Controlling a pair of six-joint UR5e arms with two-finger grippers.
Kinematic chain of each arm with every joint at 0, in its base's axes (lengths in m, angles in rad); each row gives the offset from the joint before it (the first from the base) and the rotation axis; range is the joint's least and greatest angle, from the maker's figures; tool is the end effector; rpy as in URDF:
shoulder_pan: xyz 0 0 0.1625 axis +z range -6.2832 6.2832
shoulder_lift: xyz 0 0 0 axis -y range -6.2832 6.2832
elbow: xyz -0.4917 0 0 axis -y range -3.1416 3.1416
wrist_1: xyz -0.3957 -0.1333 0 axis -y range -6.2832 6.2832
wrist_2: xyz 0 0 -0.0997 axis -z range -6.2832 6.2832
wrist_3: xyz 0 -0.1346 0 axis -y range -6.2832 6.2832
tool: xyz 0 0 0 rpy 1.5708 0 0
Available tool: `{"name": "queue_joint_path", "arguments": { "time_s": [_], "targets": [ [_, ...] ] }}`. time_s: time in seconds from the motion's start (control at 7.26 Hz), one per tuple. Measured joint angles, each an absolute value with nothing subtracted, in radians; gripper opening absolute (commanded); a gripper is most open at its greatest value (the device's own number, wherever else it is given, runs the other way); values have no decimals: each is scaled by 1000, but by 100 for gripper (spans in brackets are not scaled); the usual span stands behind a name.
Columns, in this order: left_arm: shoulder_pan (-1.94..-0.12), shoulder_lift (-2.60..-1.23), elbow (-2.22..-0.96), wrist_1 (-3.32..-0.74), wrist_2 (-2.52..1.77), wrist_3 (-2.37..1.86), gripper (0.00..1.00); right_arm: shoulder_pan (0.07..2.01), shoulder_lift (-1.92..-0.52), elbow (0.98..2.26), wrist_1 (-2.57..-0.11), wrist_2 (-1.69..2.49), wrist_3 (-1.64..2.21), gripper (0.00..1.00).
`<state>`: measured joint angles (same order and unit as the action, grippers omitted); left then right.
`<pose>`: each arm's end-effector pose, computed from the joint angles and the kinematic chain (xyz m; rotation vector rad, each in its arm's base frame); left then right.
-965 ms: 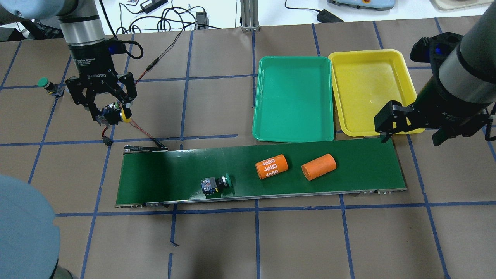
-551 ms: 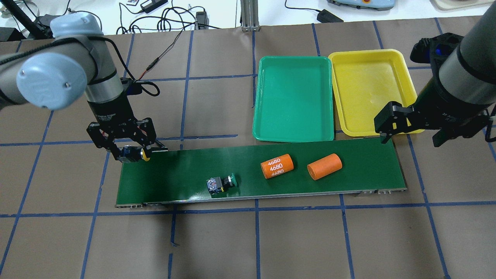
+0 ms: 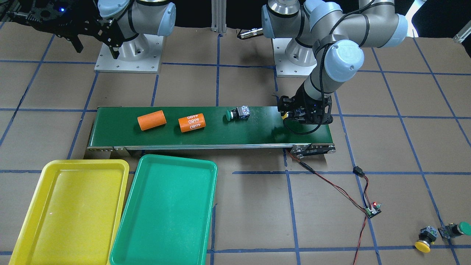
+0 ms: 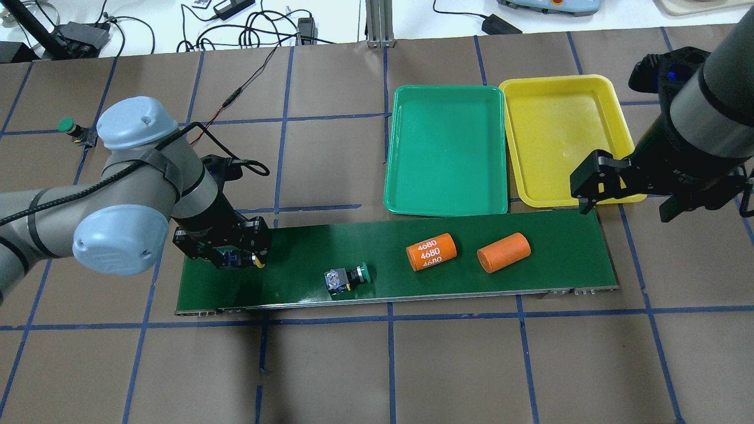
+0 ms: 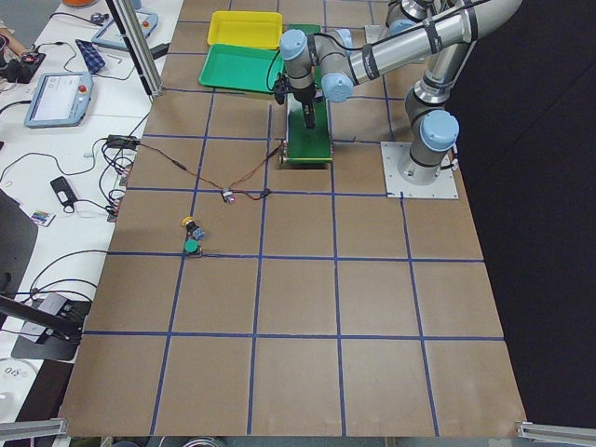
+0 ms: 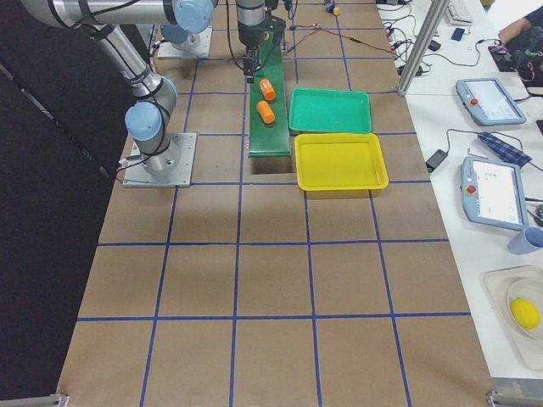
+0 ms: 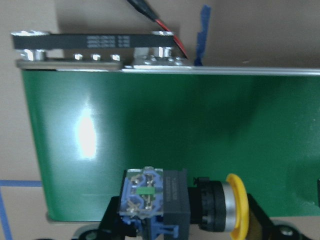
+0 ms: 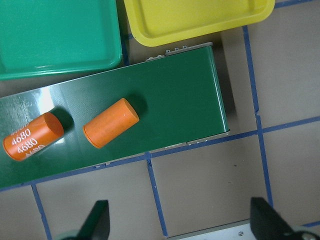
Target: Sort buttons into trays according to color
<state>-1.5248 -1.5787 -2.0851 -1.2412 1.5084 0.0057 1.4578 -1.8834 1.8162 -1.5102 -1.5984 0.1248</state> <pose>-0.1223 -0.4251 0.3059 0.0709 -3.0597 -0.2931 0.0900 -0.3566 0.5231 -0.3695 -3.0920 0.0105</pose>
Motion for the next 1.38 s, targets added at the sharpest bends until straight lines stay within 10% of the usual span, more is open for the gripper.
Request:
{"name": "queue_joint_path", "arguments": {
  "time_s": [0.69,1.38],
  "targets": [
    [-1440,-1586,-2003,-1190,1503,33,100,1460,-1878,1817,-1511,-1578,741,100],
    [-1152,-2002,-1441,-1247,1537,300,100,1472,-1874,1850,-1514,-1502,1040,100]
  ]
}}
